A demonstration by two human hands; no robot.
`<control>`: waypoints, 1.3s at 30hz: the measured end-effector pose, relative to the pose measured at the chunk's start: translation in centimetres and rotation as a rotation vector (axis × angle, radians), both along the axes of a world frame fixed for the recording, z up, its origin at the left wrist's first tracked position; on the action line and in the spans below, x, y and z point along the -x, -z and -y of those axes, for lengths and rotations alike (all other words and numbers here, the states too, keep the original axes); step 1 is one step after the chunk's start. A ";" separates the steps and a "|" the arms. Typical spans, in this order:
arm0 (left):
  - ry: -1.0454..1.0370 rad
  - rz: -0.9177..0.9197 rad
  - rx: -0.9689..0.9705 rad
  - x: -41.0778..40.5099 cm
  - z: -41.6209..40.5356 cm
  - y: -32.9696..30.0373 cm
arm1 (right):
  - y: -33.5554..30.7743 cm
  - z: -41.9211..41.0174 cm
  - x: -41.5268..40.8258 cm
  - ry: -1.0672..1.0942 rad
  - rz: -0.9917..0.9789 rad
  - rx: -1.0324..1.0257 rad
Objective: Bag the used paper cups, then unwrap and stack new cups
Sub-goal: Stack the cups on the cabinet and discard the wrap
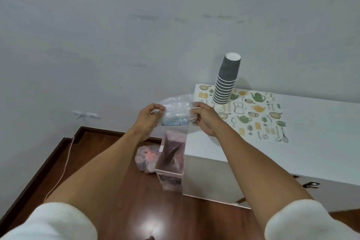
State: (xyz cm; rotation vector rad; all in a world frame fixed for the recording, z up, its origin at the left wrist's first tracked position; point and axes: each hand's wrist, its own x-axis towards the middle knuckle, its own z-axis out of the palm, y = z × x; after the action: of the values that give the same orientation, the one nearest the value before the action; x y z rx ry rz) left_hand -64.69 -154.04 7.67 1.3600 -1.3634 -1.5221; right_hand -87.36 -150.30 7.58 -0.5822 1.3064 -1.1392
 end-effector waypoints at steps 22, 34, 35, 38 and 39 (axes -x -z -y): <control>-0.001 0.105 -0.394 -9.8 2.5 21.2 | 19.8 2.4 -15.9 0.318 -0.353 -0.277; -0.079 0.047 -0.545 -4.0 3.7 48.9 | 46.1 7.4 -13.4 0.468 -0.757 -0.308; -0.066 0.053 -0.542 -3.7 4.2 50.6 | 47.8 7.9 -13.1 0.462 -0.767 -0.308; -0.044 0.075 -0.483 -3.3 5.3 55.3 | 51.4 8.8 -12.6 0.433 -0.769 -0.309; -0.037 0.106 -0.456 -3.5 5.4 54.9 | 52.1 9.0 -12.5 0.436 -0.782 -0.308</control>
State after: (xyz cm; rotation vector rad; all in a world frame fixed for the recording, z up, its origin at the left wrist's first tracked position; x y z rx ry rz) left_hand -61.21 -159.43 -47.25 1.7501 -1.0802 -1.8303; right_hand -74.86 -159.25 -44.52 -0.5430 2.3236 -1.0507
